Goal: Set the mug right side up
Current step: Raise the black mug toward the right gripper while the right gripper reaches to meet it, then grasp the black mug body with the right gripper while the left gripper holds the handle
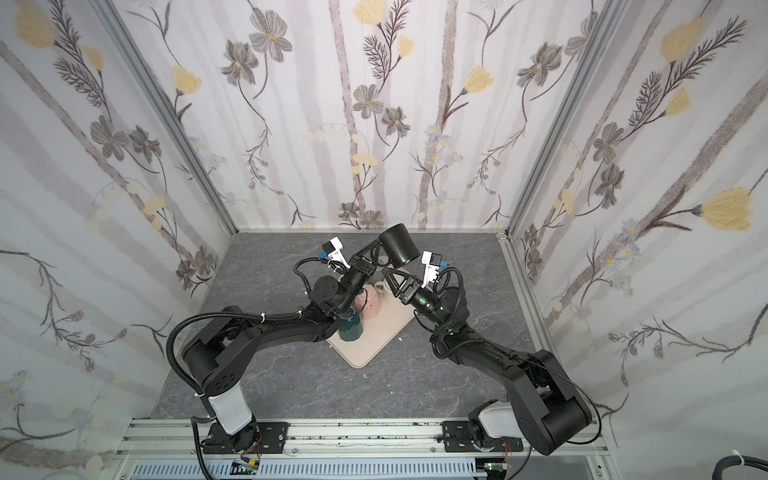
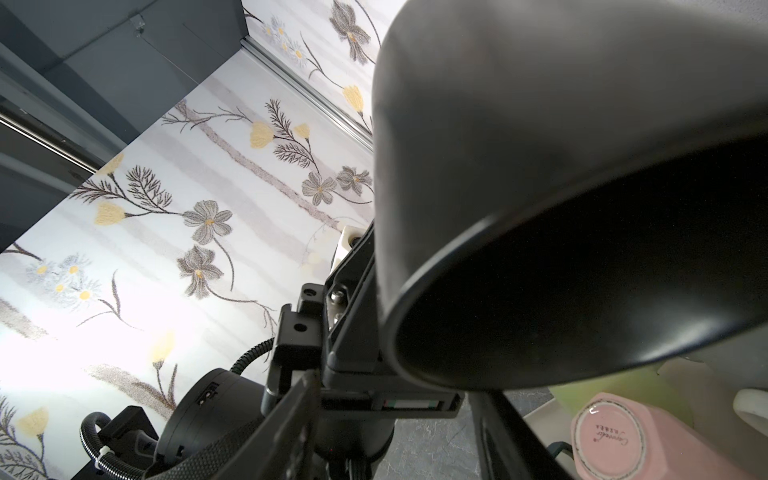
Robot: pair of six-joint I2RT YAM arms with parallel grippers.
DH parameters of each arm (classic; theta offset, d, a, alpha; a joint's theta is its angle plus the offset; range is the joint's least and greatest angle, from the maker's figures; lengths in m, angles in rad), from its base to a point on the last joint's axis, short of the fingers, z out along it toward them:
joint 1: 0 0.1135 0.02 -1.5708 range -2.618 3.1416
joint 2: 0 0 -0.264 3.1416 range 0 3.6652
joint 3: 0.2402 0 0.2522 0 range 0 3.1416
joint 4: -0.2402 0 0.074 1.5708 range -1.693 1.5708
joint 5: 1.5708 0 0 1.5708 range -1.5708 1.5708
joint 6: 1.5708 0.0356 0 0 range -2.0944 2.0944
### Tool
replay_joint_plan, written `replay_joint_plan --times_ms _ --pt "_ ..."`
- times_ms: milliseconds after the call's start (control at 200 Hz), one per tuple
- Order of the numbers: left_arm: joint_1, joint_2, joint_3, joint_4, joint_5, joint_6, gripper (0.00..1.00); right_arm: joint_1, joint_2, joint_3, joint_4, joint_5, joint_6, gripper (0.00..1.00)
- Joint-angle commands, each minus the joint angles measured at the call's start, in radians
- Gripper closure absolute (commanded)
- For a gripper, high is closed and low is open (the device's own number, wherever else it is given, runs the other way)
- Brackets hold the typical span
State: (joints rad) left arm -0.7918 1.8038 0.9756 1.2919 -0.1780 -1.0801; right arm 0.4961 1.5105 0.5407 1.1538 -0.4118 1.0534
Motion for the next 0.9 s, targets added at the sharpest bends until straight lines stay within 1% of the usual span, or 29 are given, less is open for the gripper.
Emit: replay_joint_plan --times_ms 0,160,290,430,565,664,894 --pt "-0.013 0.006 0.011 0.116 0.04 -0.046 1.0 -0.002 -0.004 0.02 0.017 0.05 -0.024 0.41" --pt "-0.033 0.0 0.005 0.115 0.043 -0.04 1.0 -0.003 -0.015 0.021 0.027 0.081 -0.042 0.41" --pt "-0.05 -0.005 0.002 0.109 0.038 -0.028 1.0 -0.004 -0.02 0.019 0.063 0.112 -0.046 0.43" --pt "-0.063 -0.009 -0.009 0.086 0.029 -0.013 1.0 -0.005 -0.021 0.019 0.121 0.129 -0.049 0.52" --pt "-0.072 -0.004 -0.015 0.089 0.019 -0.015 1.0 -0.007 -0.021 0.018 0.158 0.152 -0.046 0.53" --pt "-0.077 0.005 -0.02 0.091 0.013 -0.02 1.0 -0.007 -0.015 0.015 0.199 0.172 -0.042 0.55" --pt "-0.08 0.019 -0.027 0.102 0.007 -0.033 1.0 -0.007 0.013 0.04 0.201 0.184 -0.046 0.56"
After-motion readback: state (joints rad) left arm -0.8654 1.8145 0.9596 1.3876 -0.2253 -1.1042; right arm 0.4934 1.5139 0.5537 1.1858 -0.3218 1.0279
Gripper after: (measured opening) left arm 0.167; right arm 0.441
